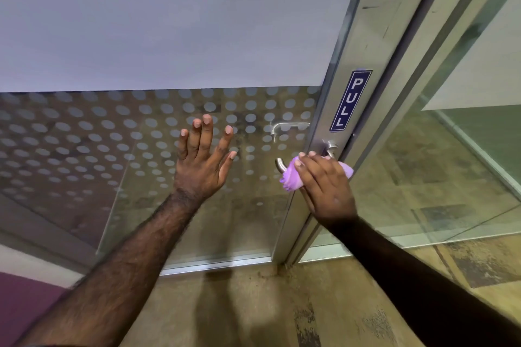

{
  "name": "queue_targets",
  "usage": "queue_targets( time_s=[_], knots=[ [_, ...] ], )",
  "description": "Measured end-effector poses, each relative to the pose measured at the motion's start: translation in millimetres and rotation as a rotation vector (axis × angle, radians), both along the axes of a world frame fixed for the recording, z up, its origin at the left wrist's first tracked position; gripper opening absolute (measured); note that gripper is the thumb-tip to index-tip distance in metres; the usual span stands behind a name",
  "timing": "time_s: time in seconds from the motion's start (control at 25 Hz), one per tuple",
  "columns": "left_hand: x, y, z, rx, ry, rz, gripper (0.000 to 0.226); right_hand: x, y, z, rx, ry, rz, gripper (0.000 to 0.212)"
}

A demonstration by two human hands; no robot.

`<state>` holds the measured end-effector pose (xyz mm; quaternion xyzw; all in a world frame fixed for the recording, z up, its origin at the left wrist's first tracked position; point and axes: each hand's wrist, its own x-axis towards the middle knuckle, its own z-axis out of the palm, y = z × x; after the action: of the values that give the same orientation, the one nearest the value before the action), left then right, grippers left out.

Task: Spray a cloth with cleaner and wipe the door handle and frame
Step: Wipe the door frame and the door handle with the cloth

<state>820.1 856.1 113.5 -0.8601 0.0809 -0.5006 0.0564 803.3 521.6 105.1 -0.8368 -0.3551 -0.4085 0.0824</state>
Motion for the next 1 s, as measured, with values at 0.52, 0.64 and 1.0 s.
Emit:
queue_targets(
  time_s=[0.52,0.64,1.0],
  knots=[
    [-3.2,-0.7,2.0,-0.002,-0.021,-0.006,0.077,-23.6,62.5,19.4,-0.006,0.066,-0.161,0.049],
    [-3.2,-0.6,2.5,-0.003,-0.022,-0.011,0.077,-14.0,21.1,6.6,-0.123,-0.075,0.024,0.050],
    [-1.9,1.5,2.0,0.000,-0.023,-0.015,0.079,41.0,-90.8,13.1,-0.393,-0.127,0.163,0.055]
  ],
)
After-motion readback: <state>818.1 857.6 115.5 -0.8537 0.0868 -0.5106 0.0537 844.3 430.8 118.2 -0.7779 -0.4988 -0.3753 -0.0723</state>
